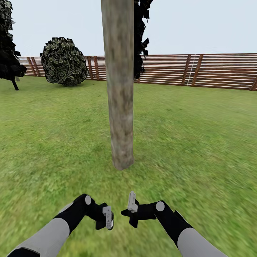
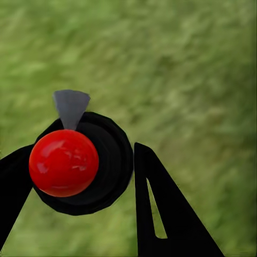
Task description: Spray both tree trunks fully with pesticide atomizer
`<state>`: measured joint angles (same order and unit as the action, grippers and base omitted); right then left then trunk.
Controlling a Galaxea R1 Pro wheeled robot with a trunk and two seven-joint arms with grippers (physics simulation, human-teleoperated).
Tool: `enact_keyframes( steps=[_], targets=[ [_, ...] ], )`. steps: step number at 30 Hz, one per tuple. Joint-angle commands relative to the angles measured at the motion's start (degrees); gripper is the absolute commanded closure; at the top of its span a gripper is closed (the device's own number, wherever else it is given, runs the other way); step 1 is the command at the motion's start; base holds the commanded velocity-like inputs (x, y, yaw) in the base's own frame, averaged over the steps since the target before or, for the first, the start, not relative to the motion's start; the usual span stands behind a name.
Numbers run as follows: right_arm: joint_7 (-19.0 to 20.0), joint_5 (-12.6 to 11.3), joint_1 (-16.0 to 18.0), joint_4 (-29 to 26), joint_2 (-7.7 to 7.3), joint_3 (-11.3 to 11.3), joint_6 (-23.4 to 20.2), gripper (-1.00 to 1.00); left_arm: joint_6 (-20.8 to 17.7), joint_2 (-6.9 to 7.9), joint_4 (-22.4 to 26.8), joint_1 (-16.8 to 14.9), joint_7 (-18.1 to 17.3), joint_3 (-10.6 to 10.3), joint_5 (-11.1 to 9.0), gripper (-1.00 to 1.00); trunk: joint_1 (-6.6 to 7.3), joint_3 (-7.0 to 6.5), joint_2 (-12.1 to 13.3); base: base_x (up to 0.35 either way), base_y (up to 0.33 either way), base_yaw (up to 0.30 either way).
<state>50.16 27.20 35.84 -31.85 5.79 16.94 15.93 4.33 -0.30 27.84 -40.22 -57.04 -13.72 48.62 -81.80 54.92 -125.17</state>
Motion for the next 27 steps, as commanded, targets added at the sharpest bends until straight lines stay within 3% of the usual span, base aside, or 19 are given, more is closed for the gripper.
enact_keyframes(
  steps=[1,12,19,27],
  targets=[
    [0.00,0.53,0.02,-0.06,0.01,-0.06,0.32,1.00,0.44,-0.11,0.06,-0.02,-0.09,0.02,0.70,1.00,0.01,0.05,-0.02,0.000,0.000,0.000],
    [-0.06,0.58,0.02,0.02,-0.20,-0.11,0.32,1.00,0.67,-0.59,0.11,-0.12,-1.70,0.04,1.65,1.00,0.01,0.05,-0.02,0.000,0.000,0.000],
    [-0.06,0.58,0.02,0.03,-0.34,-0.15,0.32,1.00,1.19,0.14,0.03,-0.21,-3.96,0.34,1.03,1.00,0.01,0.05,-0.02,0.000,0.000,0.000],
    [-0.06,0.58,0.02,0.03,-0.41,-0.15,0.32,1.00,1.29,-0.32,0.00,-0.15,-4.16,0.56,0.61,1.00,0.01,0.05,-0.02,0.000,0.000,0.000]
  ],
)
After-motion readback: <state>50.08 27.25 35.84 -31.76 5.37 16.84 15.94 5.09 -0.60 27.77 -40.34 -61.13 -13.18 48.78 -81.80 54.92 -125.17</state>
